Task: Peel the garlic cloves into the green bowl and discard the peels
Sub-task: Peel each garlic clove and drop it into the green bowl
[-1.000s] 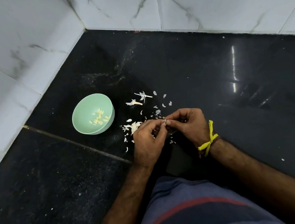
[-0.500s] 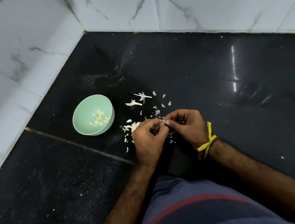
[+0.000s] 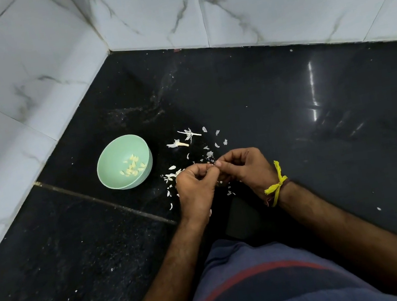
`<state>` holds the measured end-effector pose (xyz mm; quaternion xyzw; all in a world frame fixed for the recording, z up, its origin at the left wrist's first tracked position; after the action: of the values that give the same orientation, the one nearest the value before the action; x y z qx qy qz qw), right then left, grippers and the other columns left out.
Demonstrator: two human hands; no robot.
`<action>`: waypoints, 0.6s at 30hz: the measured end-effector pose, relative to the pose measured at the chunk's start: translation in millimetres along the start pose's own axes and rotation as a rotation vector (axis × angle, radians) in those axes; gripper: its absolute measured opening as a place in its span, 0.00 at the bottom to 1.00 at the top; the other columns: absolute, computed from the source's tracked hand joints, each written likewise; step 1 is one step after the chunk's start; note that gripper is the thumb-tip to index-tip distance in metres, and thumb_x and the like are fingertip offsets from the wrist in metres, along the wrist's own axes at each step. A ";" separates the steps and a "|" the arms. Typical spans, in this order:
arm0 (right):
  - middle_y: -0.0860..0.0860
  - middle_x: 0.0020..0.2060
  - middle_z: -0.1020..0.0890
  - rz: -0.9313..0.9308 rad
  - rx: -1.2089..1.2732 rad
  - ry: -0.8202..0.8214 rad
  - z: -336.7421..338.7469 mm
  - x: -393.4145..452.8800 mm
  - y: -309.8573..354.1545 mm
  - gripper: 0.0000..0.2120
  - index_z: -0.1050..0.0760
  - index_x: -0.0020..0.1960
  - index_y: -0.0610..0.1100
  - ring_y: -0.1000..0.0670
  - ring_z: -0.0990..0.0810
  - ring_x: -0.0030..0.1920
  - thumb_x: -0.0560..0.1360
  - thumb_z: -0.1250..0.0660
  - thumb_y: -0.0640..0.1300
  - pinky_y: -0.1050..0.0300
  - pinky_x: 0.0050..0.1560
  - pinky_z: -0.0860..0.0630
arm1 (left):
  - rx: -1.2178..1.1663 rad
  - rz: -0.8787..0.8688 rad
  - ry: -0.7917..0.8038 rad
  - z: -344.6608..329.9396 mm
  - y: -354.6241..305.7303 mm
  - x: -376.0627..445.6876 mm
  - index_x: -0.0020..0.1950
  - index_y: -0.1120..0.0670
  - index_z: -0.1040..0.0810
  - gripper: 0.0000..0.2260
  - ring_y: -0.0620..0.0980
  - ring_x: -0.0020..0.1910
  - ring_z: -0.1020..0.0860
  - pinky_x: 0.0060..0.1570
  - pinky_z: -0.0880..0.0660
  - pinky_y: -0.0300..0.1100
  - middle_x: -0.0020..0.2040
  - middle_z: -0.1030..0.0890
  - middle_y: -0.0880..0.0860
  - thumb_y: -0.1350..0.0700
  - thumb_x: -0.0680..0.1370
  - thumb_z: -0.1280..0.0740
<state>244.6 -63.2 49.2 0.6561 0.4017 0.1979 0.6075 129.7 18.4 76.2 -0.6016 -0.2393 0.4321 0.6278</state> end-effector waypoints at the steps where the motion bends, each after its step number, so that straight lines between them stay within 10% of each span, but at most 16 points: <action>1: 0.36 0.37 0.17 0.023 -0.047 -0.008 0.4 -0.6 0.7 0.06 0.19 0.46 0.34 0.43 0.18 0.36 0.74 0.27 0.38 0.49 0.41 0.19 | -0.020 0.031 -0.001 -0.4 2.4 -0.4 0.37 0.62 0.19 0.08 0.46 0.31 0.20 0.34 0.23 0.38 0.30 0.18 0.54 0.66 0.76 0.30; 7: 0.43 0.36 0.15 0.083 -0.184 -0.065 1.4 -7.0 6.5 0.04 0.18 0.46 0.36 0.50 0.17 0.34 0.75 0.29 0.37 0.57 0.39 0.18 | -0.071 0.115 0.005 -3.2 12.7 -2.4 0.40 0.64 0.19 0.07 0.41 0.26 0.23 0.29 0.27 0.32 0.27 0.20 0.50 0.65 0.77 0.30; 18: 0.38 0.38 0.15 -0.009 -0.041 -0.075 3.7 -9.1 -7.0 0.02 0.18 0.45 0.37 0.34 0.16 0.41 0.73 0.28 0.33 0.40 0.47 0.18 | -0.082 0.144 0.013 -1.6 17.2 -4.4 0.41 0.63 0.20 0.07 0.39 0.23 0.24 0.26 0.30 0.29 0.25 0.21 0.48 0.67 0.79 0.32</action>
<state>239.9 -73.0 43.8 0.6486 0.3776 0.1785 0.6363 124.4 12.2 60.4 -0.6451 -0.2087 0.4621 0.5716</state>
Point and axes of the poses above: each hand's wrist, its own x-axis towards the middle knuckle, its own z-axis out of the back of the hand, y = z × x, the point moved 8 cm from there along x, towards the middle knuckle
